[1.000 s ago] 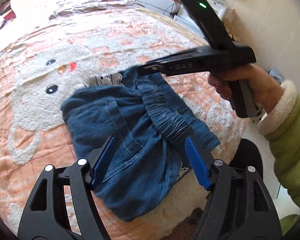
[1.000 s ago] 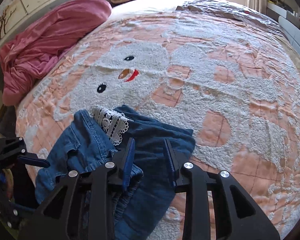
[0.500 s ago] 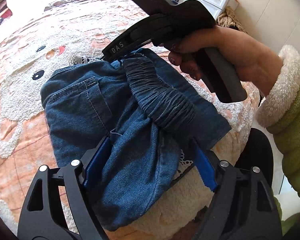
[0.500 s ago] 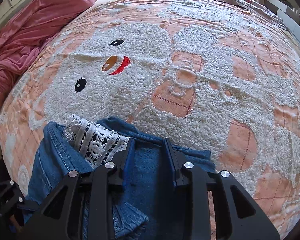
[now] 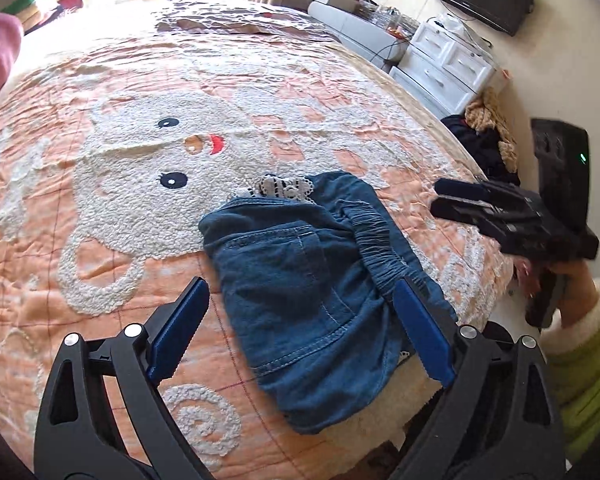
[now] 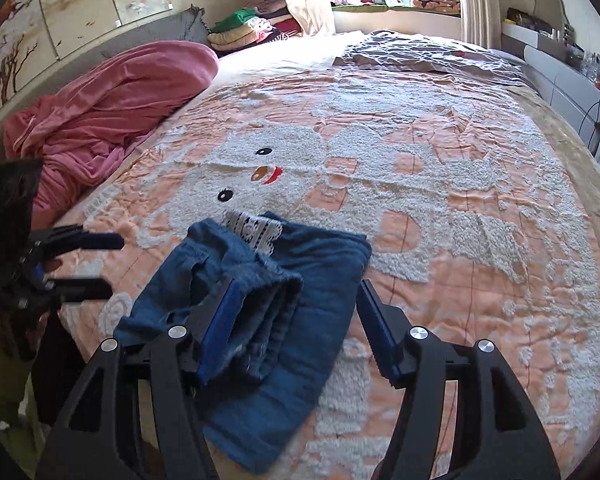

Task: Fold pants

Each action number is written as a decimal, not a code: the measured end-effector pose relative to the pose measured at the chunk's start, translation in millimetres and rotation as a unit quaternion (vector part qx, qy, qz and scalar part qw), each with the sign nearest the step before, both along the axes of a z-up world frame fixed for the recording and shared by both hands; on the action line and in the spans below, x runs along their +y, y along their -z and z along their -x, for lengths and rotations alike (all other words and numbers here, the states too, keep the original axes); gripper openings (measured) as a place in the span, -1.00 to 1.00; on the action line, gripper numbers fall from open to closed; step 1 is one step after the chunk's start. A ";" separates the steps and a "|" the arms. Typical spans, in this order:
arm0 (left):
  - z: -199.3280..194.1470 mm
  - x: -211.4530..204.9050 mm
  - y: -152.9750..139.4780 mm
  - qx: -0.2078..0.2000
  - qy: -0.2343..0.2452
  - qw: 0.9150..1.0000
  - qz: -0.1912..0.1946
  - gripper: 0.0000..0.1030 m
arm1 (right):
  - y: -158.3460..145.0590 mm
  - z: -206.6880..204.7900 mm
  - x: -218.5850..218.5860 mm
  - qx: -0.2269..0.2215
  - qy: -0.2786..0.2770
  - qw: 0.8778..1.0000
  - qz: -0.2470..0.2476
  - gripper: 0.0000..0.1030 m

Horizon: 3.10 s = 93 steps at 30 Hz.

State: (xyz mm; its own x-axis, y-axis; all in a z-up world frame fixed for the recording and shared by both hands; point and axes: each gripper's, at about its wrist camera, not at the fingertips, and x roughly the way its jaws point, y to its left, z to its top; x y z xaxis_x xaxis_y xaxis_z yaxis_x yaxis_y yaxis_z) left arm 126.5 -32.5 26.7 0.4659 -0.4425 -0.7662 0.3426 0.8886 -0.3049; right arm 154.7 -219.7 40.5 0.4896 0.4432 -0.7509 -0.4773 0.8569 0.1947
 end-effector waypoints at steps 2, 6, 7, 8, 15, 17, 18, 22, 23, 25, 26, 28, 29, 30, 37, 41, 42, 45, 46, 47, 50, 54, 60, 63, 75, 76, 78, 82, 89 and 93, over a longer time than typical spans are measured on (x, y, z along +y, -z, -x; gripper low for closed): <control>-4.7 4.3 3.7 0.004 -0.005 1.000 0.000 0.72 | 6.3 20.4 0.7 0.017 -0.020 1.000 -0.004 0.13; -14.7 5.8 13.5 0.012 -0.015 1.000 -0.011 0.73 | 20.9 50.4 7.3 0.032 -0.041 0.999 0.007 -0.06; -18.3 5.0 17.7 0.015 -0.020 1.000 -0.018 0.73 | 24.7 54.7 8.8 0.035 -0.043 0.998 0.011 -0.08; -21.2 5.1 21.9 0.020 -0.024 0.999 -0.018 0.73 | 29.3 58.3 10.9 0.039 -0.048 0.998 0.018 -0.08; -25.1 0.7 47.2 0.033 -0.031 0.998 -0.052 0.74 | 71.8 75.5 17.8 0.075 -0.041 0.992 0.094 -0.40; -24.1 0.9 51.7 0.040 -0.031 0.998 -0.048 0.74 | 71.0 77.1 16.7 0.075 -0.040 0.992 0.093 -0.40; -23.7 1.4 52.4 0.041 -0.031 0.998 -0.047 0.74 | 67.7 77.2 15.9 0.077 -0.041 0.992 0.091 -0.39; -23.1 3.9 44.4 0.035 -0.030 0.998 -0.043 0.77 | 36.3 72.7 0.3 0.049 -0.026 0.998 0.040 -0.11; -23.7 4.0 41.5 0.032 -0.031 0.998 -0.045 0.80 | 27.8 69.9 -5.5 0.033 -0.013 0.999 0.030 0.11; -26.9 4.5 37.4 0.028 -0.033 0.998 -0.046 0.80 | 16.7 61.2 -16.7 0.017 0.011 1.000 0.005 0.22; -28.6 4.5 35.9 0.027 -0.035 0.998 -0.047 0.80 | 14.4 55.0 -22.1 0.018 0.021 1.000 -0.007 0.25; -31.5 4.6 34.3 0.024 -0.039 0.998 -0.053 0.81 | 12.7 44.1 -28.5 0.014 0.039 0.999 -0.017 0.27; -32.3 4.4 34.1 0.022 -0.041 0.997 -0.056 0.81 | 14.0 38.3 -30.1 0.013 0.046 0.999 -0.015 0.29; -33.1 3.4 34.4 0.021 -0.041 0.997 -0.059 0.81 | 15.3 30.4 -30.9 0.015 0.050 0.999 -0.012 0.29; -33.7 -4.8 41.7 0.023 -0.036 0.996 -0.076 0.81 | 28.6 0.6 -22.6 0.032 0.051 0.998 -0.012 0.30; -32.0 -10.2 44.9 0.023 -0.032 0.996 -0.084 0.81 | 39.1 -9.1 -15.8 0.044 0.051 0.998 -0.008 0.36; -31.4 -11.3 45.4 0.022 -0.030 0.996 -0.085 0.81 | 41.5 -10.0 -14.3 0.048 0.049 0.998 -0.011 0.36; -30.8 -13.2 48.9 0.028 -0.031 0.995 -0.086 0.81 | 49.3 -14.0 -12.5 0.062 0.049 0.997 -0.022 0.37; -30.9 -13.3 50.6 0.030 -0.031 0.995 -0.086 0.81 | 51.9 -14.8 -12.7 0.068 0.050 0.996 -0.026 0.37; -31.0 -13.1 52.2 0.032 -0.033 0.995 -0.085 0.81 | 55.0 -15.5 -12.5 0.072 0.052 0.996 -0.028 0.37; -31.1 -11.9 56.7 0.038 -0.036 0.995 -0.081 0.82 | 63.5 -15.8 -14.1 0.083 0.056 0.994 -0.036 0.37; -31.7 -8.2 63.3 0.047 -0.041 0.996 -0.067 0.82 | 73.9 -15.1 -13.9 0.095 0.057 0.993 -0.045 0.37; -28.8 -5.8 72.6 0.054 -0.062 0.996 -0.041 0.82 | 86.9 -14.5 -11.3 0.092 0.065 0.992 -0.055 0.14; -26.2 -8.5 72.5 0.059 -0.067 0.995 -0.038 0.79 | 85.5 -11.5 -7.9 0.088 0.062 0.992 -0.062 -0.19; -20.9 -16.4 63.8 0.060 -0.058 0.997 -0.004 -0.44 | 82.5 -6.7 -7.2 0.056 0.073 0.994 -0.052 -0.77; -20.4 -17.6 61.1 0.058 -0.061 0.996 -0.006 -0.46 | 79.6 -4.9 -6.7 0.047 0.072 0.995 -0.052 -0.81; -19.6 -18.8 56.3 0.051 -0.062 0.997 -0.008 -0.50 | 70.3 -0.2 -4.4 0.030 0.060 0.995 -0.069 -0.90; -18.4 -16.4 49.3 0.043 -0.065 0.997 -0.006 -0.55 | 53.1 6.4 12.2 -0.002 0.041 0.998 -0.046 -0.90; -27.3 1.5 25.3 0.019 -0.081 0.997 0.008 -0.64 | 30.2 -7.8 20.5 -0.019 0.038 0.997 -0.068 -0.90; -41.4 17.0 7.7 -0.001 -0.097 0.995 0.004 -0.64 | 23.3 -30.6 33.6 -0.022 0.036 0.996 -0.082 -0.90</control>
State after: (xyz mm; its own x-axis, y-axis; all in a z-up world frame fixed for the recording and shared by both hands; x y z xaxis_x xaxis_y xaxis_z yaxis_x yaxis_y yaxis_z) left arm 167.9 -15.5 19.0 0.5452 -0.3497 -0.7619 0.1657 0.9359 -0.3110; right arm 185.4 -186.1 17.2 0.5556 0.5203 -0.6486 -0.4265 0.8479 0.3148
